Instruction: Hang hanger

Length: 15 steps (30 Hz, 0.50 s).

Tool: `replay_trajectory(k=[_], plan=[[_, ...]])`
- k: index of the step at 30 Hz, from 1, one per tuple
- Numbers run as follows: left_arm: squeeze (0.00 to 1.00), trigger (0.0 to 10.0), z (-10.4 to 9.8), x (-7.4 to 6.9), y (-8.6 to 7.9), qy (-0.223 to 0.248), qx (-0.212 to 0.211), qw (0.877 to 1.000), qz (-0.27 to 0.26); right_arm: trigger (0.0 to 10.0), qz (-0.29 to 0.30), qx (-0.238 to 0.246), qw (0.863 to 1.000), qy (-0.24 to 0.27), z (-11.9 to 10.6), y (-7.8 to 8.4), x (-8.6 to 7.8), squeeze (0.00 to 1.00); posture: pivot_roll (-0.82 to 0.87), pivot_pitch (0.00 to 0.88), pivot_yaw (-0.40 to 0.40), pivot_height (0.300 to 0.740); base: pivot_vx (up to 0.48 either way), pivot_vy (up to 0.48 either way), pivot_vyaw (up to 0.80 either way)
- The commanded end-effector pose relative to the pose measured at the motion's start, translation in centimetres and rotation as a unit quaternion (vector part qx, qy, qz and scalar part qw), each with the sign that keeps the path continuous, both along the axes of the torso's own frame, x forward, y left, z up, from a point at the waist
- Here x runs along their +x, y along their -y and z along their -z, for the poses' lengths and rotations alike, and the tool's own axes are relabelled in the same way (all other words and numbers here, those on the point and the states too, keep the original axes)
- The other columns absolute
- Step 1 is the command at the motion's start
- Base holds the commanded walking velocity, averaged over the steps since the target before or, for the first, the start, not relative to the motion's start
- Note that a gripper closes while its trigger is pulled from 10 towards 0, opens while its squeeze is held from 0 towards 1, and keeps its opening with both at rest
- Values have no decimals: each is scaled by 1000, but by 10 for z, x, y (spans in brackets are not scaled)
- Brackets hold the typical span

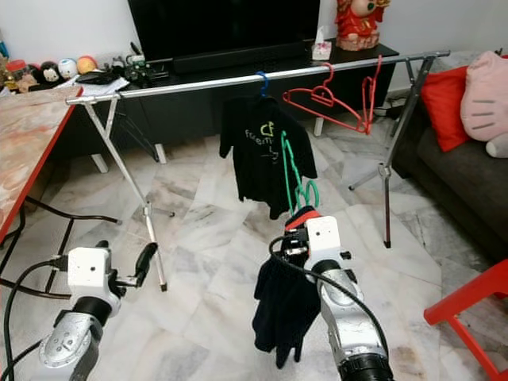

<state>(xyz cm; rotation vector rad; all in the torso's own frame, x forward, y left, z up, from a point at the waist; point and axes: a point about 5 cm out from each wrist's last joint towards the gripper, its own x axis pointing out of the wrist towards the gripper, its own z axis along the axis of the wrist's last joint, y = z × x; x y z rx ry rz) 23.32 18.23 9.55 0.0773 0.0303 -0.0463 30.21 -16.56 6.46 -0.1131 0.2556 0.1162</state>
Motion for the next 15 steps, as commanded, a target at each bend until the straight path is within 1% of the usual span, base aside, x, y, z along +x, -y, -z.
replay_trajectory(k=[1,3,8,13,15], plan=[[0,10000,-5,1,0,6,-5,1000,2,10000,3,4,1000,18,-10,-1,6,0,-97,0,70,740,0,0,0],[0,10000,-5,1,1,5,-6,1000,3,10000,17,10,1000,16,-10,2,7,0,-97,0,69,740,0,0,0],[0,10000,-5,1,2,5,-7,1000,3,10000,25,9,999,19,-10,4,8,0,-98,0,68,740,0,0,0],[0,10000,-4,0,2,3,-5,1000,0,10000,22,11,1000,12,-9,1,8,0,-96,0,67,740,0,0,0],[0,10000,-4,1,1,3,-5,1000,-1,10000,14,9,1000,10,-9,-1,8,0,-92,0,66,740,0,0,-766]])
